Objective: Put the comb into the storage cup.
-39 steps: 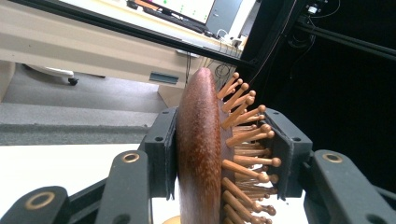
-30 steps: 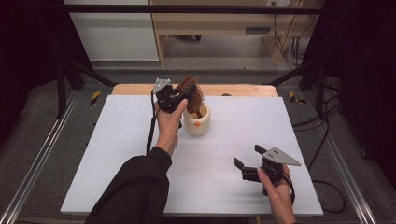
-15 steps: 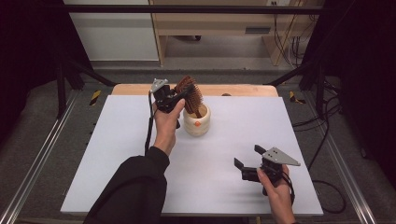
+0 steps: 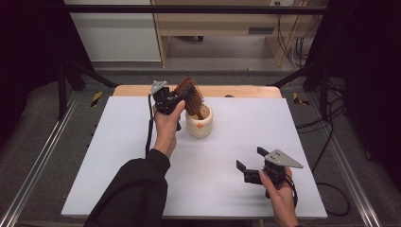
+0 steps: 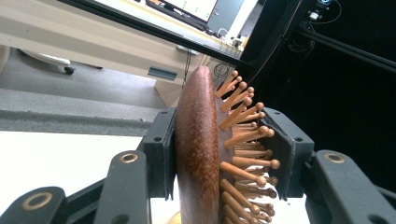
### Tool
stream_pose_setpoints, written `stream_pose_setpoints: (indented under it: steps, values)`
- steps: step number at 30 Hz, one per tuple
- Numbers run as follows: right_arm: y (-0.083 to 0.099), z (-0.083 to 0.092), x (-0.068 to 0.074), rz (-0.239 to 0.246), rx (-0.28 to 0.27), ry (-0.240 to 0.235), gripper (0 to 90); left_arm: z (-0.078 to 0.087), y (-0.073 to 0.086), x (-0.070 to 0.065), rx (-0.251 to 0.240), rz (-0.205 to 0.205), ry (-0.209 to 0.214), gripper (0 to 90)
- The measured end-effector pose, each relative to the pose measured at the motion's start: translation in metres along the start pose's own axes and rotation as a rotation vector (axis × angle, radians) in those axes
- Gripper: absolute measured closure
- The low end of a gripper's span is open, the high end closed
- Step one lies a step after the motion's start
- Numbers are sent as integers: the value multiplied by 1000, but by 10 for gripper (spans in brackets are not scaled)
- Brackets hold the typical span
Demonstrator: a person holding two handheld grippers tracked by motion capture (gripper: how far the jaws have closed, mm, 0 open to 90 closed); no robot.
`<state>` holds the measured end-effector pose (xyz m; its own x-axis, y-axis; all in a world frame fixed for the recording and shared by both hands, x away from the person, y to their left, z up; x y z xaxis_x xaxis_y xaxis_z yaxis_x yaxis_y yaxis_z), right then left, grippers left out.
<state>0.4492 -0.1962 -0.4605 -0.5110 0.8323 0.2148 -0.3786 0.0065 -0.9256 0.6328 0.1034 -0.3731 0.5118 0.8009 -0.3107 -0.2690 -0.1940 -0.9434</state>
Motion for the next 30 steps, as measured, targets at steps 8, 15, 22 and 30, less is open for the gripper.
stream_pose_setpoints:
  steps: [8, 15, 22, 30]
  values:
    - [0, 0, 0, 2, -3, 0, 35, 1, 1, 2, -2, 9, -4, 499]
    - [0, 0, 0, 1, -1, 0, 35, 1, 1, 3, -4, 12, -4, 498]
    - [0, 0, 0, -1, 0, 0, 35, 2, 2, 5, -5, 21, -7, 496]
    - [0, -1, 0, 0, 2, -3, 35, 3, 3, 8, -9, 32, -10, 495]
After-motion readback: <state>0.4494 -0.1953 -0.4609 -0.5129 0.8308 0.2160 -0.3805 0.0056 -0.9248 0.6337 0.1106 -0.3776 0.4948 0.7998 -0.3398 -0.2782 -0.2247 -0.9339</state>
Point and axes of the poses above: each handheld gripper's, and its own axes: z roughly backward along the jaws, y roughly out of its underside, x roughly to its left, the point moved 3 cm from there along -z, roughly forward along the jaws, and after that the axes turned 6 degrees about -z, right-handed, at the moved point
